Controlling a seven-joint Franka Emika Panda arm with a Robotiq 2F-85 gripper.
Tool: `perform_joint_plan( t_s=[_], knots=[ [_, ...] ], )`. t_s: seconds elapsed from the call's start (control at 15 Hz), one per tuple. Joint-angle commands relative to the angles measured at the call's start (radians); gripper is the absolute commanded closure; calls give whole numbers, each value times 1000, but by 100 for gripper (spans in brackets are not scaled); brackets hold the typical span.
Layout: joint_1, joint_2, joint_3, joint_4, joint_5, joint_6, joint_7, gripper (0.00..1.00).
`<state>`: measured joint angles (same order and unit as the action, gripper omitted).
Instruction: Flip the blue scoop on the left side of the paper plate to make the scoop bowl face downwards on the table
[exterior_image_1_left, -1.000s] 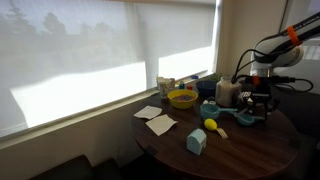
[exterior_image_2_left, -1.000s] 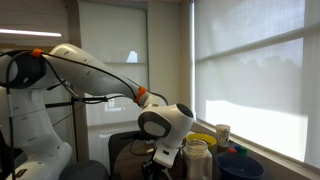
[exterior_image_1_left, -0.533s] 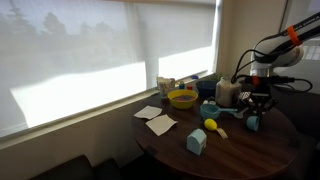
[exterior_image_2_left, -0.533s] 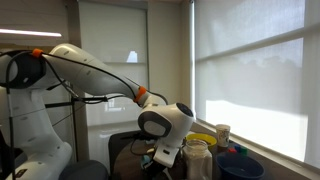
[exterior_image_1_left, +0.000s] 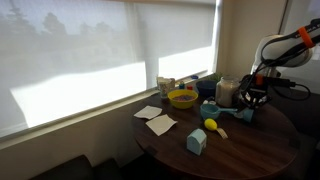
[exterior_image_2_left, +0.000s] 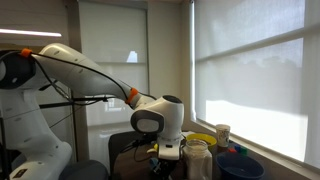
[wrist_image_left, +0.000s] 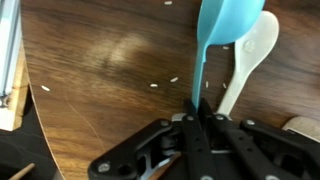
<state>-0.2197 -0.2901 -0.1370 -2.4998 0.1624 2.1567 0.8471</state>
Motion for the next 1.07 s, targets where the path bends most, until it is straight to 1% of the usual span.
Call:
perform_joint_plan(
  t_s=[0.0,0.13,0.2,0.47,0.53,0.8,1.0],
  knots=[
    [8,-75,-6,-110,62,200,-111,98],
    [18,-101,-19,-139,131,257,-182,98],
    [33,-115,-31,-160,176,295,-256,98],
    [49,-142,-56,-191,304,263,-424,98],
    [53,-147,-65,-193,322,241,-460,98],
    [52,-170,-79,-221,343,264,-587,98],
    [51,-187,-87,-238,342,272,-650,98]
  ],
)
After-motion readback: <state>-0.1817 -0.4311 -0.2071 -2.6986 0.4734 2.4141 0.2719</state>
